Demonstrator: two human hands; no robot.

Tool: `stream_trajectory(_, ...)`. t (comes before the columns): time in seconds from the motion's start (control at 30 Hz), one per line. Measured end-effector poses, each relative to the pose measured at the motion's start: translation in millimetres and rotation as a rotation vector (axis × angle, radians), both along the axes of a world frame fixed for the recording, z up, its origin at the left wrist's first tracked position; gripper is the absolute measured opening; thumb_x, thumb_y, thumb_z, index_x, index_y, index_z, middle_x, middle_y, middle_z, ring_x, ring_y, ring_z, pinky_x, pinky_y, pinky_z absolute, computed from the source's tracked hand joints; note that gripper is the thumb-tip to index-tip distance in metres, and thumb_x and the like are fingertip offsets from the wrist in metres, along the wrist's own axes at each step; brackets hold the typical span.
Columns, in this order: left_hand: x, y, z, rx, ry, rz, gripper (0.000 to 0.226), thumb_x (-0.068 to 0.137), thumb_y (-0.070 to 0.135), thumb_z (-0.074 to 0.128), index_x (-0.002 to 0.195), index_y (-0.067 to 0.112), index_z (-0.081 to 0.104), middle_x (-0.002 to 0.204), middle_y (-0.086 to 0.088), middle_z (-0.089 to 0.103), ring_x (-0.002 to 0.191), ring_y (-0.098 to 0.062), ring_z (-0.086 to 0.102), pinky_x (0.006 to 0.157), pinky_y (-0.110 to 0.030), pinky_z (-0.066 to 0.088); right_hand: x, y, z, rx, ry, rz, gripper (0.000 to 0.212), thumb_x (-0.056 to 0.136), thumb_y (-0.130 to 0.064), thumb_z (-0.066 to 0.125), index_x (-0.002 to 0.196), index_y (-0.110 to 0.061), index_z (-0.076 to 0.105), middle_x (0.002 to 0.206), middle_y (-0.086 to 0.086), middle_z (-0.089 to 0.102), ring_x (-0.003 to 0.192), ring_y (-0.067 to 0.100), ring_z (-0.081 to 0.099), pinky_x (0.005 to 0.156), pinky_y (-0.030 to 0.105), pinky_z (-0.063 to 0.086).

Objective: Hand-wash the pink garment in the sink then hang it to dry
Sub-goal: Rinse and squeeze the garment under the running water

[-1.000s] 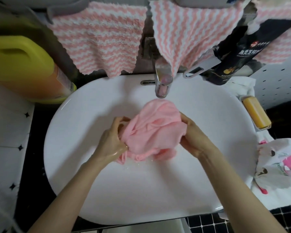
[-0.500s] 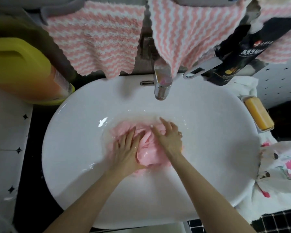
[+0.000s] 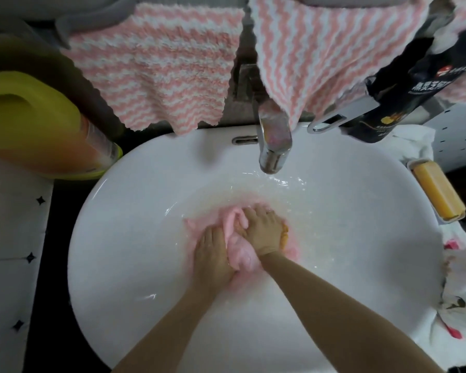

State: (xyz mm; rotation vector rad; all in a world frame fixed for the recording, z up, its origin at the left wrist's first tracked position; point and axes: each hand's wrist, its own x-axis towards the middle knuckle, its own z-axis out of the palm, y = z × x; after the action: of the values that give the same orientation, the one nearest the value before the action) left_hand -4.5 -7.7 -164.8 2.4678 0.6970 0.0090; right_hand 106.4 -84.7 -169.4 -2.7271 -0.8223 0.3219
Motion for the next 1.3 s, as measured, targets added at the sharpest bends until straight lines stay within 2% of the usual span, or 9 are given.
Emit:
stream_trajectory(0.17,-3,6,0,0.172,0.095,-0.137,0.089,0.023,0.042,0.082,0.100,0.015,0.046,0.099,-0.006,0.058,0.093,-0.027,0.053,0.081,-0.034,0.035,14,-12,26,0.305,0.439,-0.246,0.031,0.083,-0.055,0.042,0.085,-0.032,0.063,0.085,-0.003,0.065,0.080,0.023,0.061,0.068,0.029,0.043)
stream_trajectory(0.27,-5,5,-2,0.262,-0.012,-0.051,0.050,0.059,0.043,0.066,0.105,0.026,0.054,0.142,-0.013,0.043,0.134,-0.030,0.030,0.112,-0.047,0.015,-23,-29,34,0.406,0.199,-0.134,0.052,0.077,-0.063,0.042,0.116,-0.034,0.061,0.123,0.001,0.056,0.114,0.021,0.050,0.097,0.037,0.039)
stream_trajectory(0.33,-7,4,-9,0.258,0.020,0.021,0.045,0.072,0.038,0.056,0.115,0.025,0.053,0.149,-0.010,0.034,0.136,-0.029,0.028,0.111,-0.046,0.017,-42,-26,27,0.295,0.120,-0.048,0.059,0.080,-0.075,0.035,0.129,-0.045,0.051,0.150,0.000,0.036,0.137,0.023,0.032,0.107,0.043,0.027)
stream_trajectory(0.53,-7,3,-24,0.213,-0.065,0.014,0.036,0.075,0.027,0.047,0.105,0.012,0.061,0.101,-0.004,0.059,0.097,-0.029,0.058,0.097,-0.036,0.032,-51,-6,1,0.144,-0.088,-0.052,0.038,0.078,-0.057,0.043,0.103,-0.030,0.049,0.103,0.005,0.063,0.084,0.030,0.058,0.071,0.034,0.042)
stream_trajectory(0.73,-7,-1,-17,0.175,-0.034,-0.026,0.064,0.057,0.052,0.063,0.107,0.013,0.053,0.099,-0.007,0.060,0.091,-0.028,0.052,0.082,-0.037,0.038,2,23,20,-0.024,0.158,-0.184,0.048,0.095,-0.046,0.034,0.089,-0.016,0.070,0.089,0.009,0.070,0.079,0.032,0.065,0.063,0.031,0.035)
stream_trajectory(0.87,-9,9,-12,0.194,0.041,-0.058,0.100,0.016,0.042,0.083,0.106,0.017,0.048,0.100,-0.001,0.061,0.092,-0.019,0.043,0.076,-0.032,0.029,-9,-6,41,0.351,0.185,-0.352,0.051,0.093,-0.051,0.038,0.083,-0.009,0.064,0.086,0.012,0.066,0.081,0.029,0.058,0.071,0.034,0.036)
stream_trajectory(0.93,-10,9,-20,0.206,0.012,-0.053,0.090,0.025,0.045,0.081,0.105,0.015,0.052,0.099,-0.004,0.062,0.094,-0.021,0.044,0.077,-0.033,0.030,-38,-25,41,0.444,-0.010,-0.107,0.048,0.087,-0.054,0.041,0.104,-0.015,0.064,0.103,0.009,0.065,0.094,0.028,0.055,0.078,0.036,0.040)
stream_trajectory(1.03,-10,11,-26,0.210,-0.076,-0.034,0.056,0.059,0.041,0.060,0.106,0.011,0.061,0.098,-0.003,0.056,0.092,-0.024,0.049,0.081,-0.032,0.034,-53,-28,10,0.167,-0.148,0.143,0.047,0.086,-0.060,0.038,0.121,-0.030,0.050,0.120,0.007,0.057,0.099,0.030,0.053,0.077,0.037,0.041)
stream_trajectory(1.3,-8,4,-19,0.163,-0.059,-0.003,0.076,0.061,0.064,0.053,0.113,0.008,0.051,0.103,-0.009,0.061,0.093,-0.026,0.048,0.081,-0.034,0.035,7,22,11,-0.028,0.021,0.003,0.040,0.089,-0.043,0.049,0.078,-0.011,0.069,0.080,0.013,0.068,0.072,0.032,0.065,0.062,0.031,0.046)
